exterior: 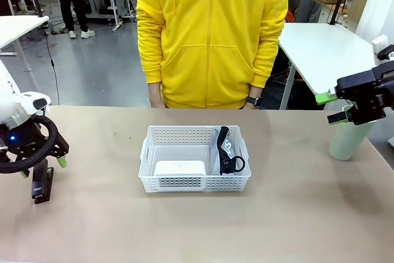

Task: Efficiently arrange items inside the basket to fit them all.
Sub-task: Pick up the Stapler and place it inside the Organizing basket.

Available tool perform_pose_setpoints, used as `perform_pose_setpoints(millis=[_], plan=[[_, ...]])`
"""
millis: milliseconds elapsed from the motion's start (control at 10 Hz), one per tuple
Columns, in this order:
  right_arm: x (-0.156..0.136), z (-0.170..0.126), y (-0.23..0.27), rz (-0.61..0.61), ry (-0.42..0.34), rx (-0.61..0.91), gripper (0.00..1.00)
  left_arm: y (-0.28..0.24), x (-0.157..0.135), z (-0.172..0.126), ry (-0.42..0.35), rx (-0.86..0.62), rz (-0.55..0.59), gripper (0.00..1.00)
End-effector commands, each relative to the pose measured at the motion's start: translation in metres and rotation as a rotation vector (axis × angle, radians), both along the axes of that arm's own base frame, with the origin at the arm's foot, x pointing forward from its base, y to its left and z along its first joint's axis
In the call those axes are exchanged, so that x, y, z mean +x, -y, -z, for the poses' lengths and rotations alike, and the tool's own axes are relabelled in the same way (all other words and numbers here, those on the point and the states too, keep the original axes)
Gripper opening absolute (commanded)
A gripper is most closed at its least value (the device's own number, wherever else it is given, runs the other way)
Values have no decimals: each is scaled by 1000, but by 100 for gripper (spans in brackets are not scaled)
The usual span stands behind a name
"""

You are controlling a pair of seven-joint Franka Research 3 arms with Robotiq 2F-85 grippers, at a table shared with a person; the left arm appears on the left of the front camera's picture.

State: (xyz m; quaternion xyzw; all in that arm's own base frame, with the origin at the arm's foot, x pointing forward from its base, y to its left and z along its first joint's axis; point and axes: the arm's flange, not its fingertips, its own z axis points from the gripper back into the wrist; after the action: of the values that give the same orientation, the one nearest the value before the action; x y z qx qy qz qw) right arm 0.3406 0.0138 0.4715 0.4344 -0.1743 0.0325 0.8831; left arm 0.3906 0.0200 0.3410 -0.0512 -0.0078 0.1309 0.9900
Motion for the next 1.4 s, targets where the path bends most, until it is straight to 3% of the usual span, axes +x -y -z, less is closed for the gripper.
perform_pose_setpoints(millis=[0, 600, 700, 800, 900, 1000, 1100, 1300], plan=[[2, 0, -1, -3, 21, 24, 100, -7, -5, 24, -28, 22, -47, 100], [2, 0, -1, -3, 21, 24, 100, -14, -3, 39, -67, 40, -65, 100], [2, 0, -1, -3, 21, 24, 100, -14, -2, 39, -71, 50, -63, 40], [2, 0, -1, -3, 21, 24, 100, -13, -3, 39, -91, 40, -44, 40], [2, 0, -1, -3, 21, 24, 100, -13, -3, 38, -87, 44, -47, 0], [2, 0, -1, -3, 21, 24, 100, -13, -3, 37, -81, 49, -53, 35], [2, 0, -1, -3, 21, 24, 100, -12, -3, 37, -77, 48, -50, 0], [2, 0, -1, -3, 21, 24, 100, -12, -3, 36, -76, 54, -50, 0]])
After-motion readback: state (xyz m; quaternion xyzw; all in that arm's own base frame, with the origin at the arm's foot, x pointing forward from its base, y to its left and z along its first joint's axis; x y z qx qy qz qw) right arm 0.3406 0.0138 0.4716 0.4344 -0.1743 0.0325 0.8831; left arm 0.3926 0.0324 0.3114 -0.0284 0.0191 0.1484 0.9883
